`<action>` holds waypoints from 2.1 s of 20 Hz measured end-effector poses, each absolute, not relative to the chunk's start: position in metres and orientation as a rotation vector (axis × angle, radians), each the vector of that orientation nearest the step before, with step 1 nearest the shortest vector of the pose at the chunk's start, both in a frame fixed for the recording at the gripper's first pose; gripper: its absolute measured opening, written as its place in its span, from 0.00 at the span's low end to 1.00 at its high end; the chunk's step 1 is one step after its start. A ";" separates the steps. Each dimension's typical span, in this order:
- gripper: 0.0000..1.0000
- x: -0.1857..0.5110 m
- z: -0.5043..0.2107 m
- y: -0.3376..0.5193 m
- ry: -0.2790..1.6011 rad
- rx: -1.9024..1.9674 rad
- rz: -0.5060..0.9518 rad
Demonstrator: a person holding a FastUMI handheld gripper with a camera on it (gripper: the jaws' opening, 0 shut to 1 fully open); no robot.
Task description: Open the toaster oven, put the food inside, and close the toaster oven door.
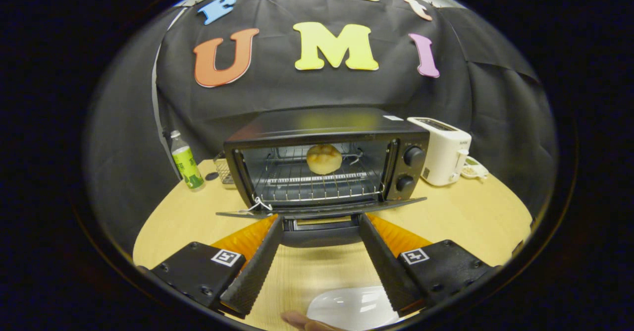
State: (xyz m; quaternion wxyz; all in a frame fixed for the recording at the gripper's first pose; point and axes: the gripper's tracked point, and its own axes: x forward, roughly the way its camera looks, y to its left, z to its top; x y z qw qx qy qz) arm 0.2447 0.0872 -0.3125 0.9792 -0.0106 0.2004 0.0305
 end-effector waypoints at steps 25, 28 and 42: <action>1.00 0.234 -0.240 0.060 0.225 0.040 0.111; 1.00 0.215 -0.216 0.046 0.190 0.006 0.099; 1.00 0.103 -0.091 0.020 0.063 -0.042 0.084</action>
